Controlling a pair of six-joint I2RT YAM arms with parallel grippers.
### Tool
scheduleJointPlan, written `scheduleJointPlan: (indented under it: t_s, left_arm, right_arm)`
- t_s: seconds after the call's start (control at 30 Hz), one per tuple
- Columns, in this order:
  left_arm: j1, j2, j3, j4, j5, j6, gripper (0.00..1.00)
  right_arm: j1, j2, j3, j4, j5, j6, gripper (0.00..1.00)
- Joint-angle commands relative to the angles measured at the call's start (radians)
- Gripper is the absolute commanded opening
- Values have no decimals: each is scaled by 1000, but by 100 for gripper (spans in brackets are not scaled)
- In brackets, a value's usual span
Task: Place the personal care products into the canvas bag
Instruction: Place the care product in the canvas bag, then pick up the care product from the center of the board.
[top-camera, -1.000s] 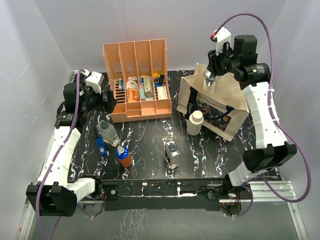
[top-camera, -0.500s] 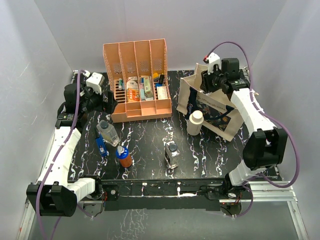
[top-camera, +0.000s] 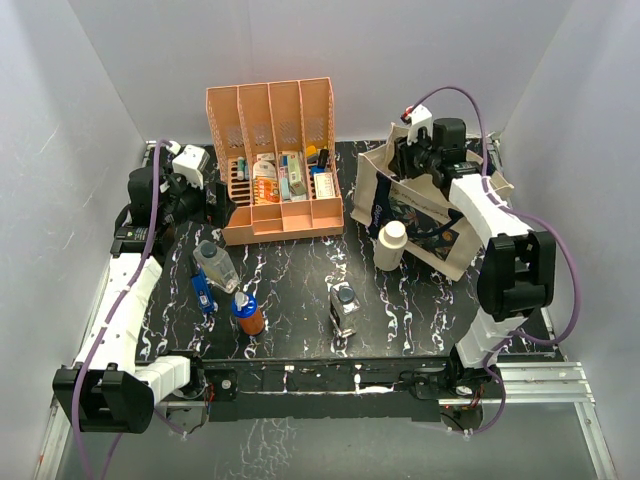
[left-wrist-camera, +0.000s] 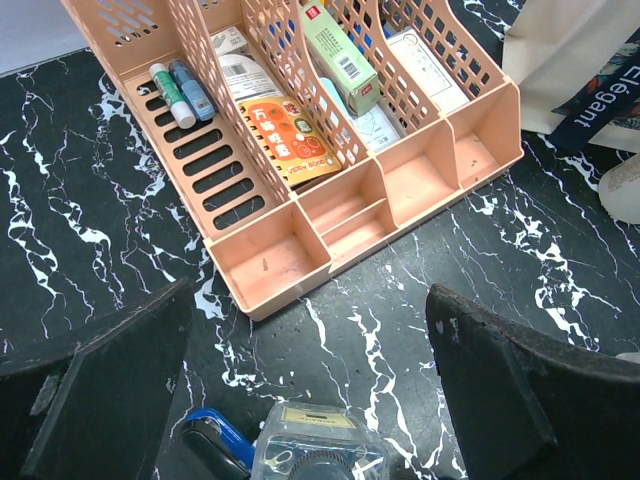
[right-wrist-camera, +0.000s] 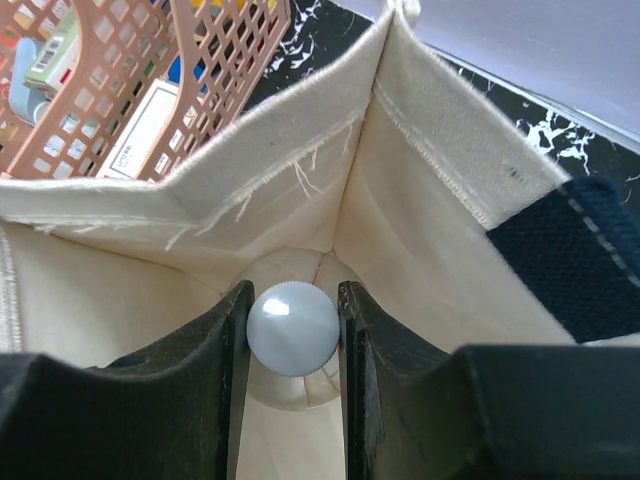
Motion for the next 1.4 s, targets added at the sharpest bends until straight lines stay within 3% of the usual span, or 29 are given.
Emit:
scheduleJointPlan:
  t_s: [0.0, 0.3, 0.53, 0.6, 0.63, 0.8, 1.0, 1.17, 1.37]
  left_arm:
    - [-2, -28, -10, 20, 32, -5, 97]
    - [-2, -39, -29, 31, 44, 0, 97]
    - [-2, -54, -45, 26, 64, 15, 97]
    - [-2, -55, -48, 29, 64, 18, 97]
    - [-2, -55, -49, 29, 63, 18, 97]
    - [-2, -59, -54, 34, 50, 32, 97]
    - [-2, -61, -49, 31, 40, 32, 97]
    - [-2, -60, -43, 18, 41, 33, 97]
    - [-2, -41, -22, -7, 71, 51, 97]
  right_arm:
    - [0, -23, -13, 243, -34, 20, 8]
    - [24, 13, -65, 216, -31, -28, 10]
    - [37, 43, -28, 134, -4, -47, 39]
    - [37, 27, -1, 110, 10, -58, 65]
    - [37, 26, 16, 95, 14, -62, 70]
    - [37, -54, 86, 29, 48, -70, 83]
    - [37, -109, 181, -113, 105, -92, 90]
    - [37, -243, 138, -214, 100, -142, 91]
    - [53, -405, 113, -490, -131, -290, 91]
